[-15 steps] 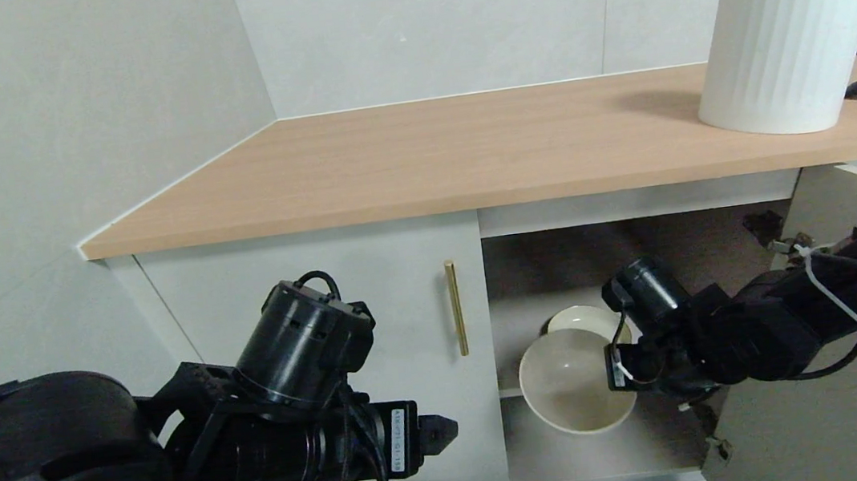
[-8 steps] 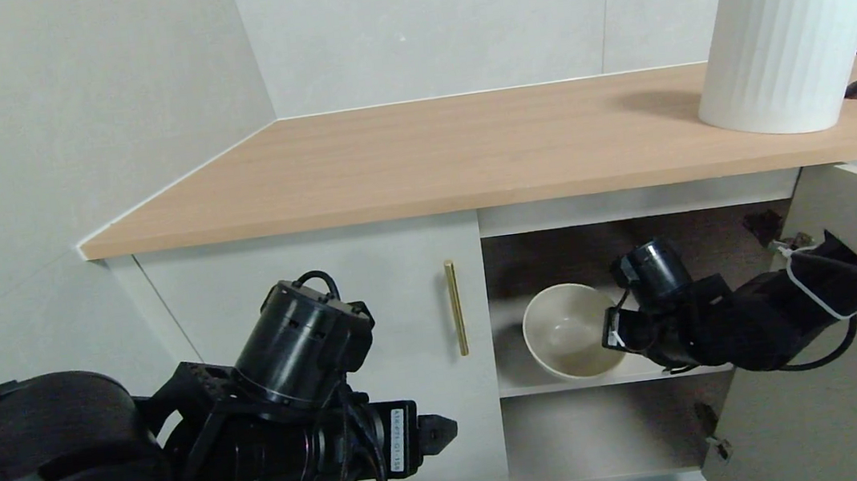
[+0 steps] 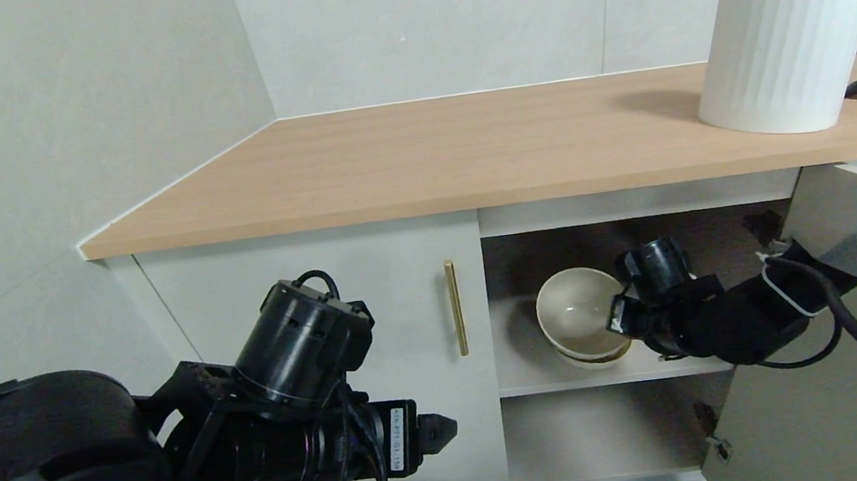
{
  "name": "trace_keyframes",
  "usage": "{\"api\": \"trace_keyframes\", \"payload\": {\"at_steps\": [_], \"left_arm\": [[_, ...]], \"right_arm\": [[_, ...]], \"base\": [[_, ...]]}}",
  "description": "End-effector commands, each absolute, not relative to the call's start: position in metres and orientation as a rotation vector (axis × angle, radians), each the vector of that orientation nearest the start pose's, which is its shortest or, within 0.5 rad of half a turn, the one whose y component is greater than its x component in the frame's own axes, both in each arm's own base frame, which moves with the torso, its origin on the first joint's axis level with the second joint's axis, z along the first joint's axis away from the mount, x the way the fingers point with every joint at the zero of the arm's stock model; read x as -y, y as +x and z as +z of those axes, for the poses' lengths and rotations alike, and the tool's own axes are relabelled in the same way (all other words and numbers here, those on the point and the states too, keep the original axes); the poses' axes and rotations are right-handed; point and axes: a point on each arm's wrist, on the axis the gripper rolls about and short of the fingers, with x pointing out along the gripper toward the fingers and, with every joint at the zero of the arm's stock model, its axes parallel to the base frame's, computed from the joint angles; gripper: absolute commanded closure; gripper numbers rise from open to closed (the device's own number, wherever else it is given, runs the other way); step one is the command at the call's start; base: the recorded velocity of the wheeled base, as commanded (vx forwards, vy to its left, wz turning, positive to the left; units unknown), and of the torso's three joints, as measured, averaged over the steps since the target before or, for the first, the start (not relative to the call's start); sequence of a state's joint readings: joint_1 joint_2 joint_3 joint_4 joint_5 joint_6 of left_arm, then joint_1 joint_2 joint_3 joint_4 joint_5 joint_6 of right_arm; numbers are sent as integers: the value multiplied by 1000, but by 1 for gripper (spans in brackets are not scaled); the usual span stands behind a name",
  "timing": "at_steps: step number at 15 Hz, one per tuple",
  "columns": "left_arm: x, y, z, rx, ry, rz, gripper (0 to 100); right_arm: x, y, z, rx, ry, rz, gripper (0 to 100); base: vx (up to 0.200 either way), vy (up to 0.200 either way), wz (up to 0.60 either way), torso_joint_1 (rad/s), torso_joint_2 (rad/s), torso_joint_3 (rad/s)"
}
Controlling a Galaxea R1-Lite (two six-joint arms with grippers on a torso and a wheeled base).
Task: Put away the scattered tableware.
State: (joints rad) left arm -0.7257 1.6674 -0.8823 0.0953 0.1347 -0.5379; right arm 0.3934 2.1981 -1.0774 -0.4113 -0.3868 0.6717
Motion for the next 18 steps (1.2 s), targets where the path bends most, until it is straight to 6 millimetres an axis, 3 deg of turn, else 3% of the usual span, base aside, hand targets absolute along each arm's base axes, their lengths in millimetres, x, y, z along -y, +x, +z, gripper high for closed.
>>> {"api": "trace_keyframes", "payload": {"at_steps": [1, 10, 18], "left_arm": [[178, 205, 149, -925, -122, -314, 0], [178, 205, 148, -927, -120, -312, 0], [178, 205, 149, -926, -121, -313, 0]], "right_arm": [[-139, 380, 42, -620, 378, -242, 100], [-137, 396, 26, -624, 375, -259, 100], [-137, 396, 20, -637, 365, -260, 100]], "base": [[0, 0, 0, 0, 0, 0], [0, 0, 0, 0, 0, 0], [0, 0, 0, 0, 0, 0]]}}
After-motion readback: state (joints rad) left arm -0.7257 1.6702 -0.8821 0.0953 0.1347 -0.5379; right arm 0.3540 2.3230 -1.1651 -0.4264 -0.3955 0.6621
